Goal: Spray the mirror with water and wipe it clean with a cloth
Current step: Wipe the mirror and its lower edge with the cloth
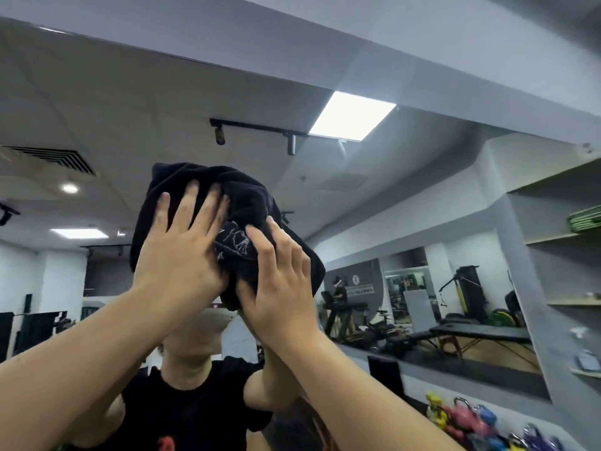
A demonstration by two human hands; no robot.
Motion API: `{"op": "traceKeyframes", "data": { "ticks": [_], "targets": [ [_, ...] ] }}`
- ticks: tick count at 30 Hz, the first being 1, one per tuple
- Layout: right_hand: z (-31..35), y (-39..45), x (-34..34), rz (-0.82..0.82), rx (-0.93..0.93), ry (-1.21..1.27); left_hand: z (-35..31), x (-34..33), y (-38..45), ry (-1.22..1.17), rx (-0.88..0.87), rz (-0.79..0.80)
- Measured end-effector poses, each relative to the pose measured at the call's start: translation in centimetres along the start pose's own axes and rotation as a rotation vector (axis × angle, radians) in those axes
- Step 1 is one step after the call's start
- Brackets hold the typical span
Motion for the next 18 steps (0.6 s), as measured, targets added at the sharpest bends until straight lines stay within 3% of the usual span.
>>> {"op": "traceKeyframes", "data": {
  "ticks": [12, 18],
  "targets": [
    [-15.9, -9.8, 7.0, 0.014, -0.169, -0.051, -19.9, -1.6, 2.8, -0.158, -0.183, -0.094],
    [-24.8, -13.6, 11.2, 0.056, -0.238, -0.047, -30.7, -3.0, 5.4, -0.195, -0.208, -0.05]
  ]
}}
Point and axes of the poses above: each hand's wrist, its own y-axis towards the middle knuckle, its own x-axis out of the back of the hand, z = x × y, the point moved 6 cm from there along y, towards the middle knuckle, and after that the axes turned 8 degrees about z, right-handed, at the moved point
